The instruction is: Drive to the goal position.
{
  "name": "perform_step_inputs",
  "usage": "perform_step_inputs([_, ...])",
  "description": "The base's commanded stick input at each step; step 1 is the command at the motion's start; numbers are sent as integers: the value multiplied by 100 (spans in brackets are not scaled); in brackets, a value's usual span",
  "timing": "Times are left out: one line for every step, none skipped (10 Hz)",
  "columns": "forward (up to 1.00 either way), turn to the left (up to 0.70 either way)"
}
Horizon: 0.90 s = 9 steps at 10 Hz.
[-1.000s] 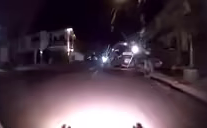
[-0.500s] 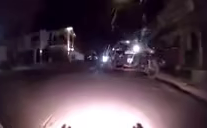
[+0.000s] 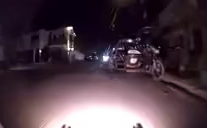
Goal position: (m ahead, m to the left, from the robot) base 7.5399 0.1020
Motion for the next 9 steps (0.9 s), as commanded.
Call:
perform_step_inputs([60,0])
perform_step_inputs([60,0])
perform_step_inputs([60,0])
perform_step_inputs([60,0])
perform_step_inputs([60,0])
perform_step_inputs([60,0])
perform_step_inputs([60,0])
perform_step_inputs([60,0])
perform_step_inputs([60,0])
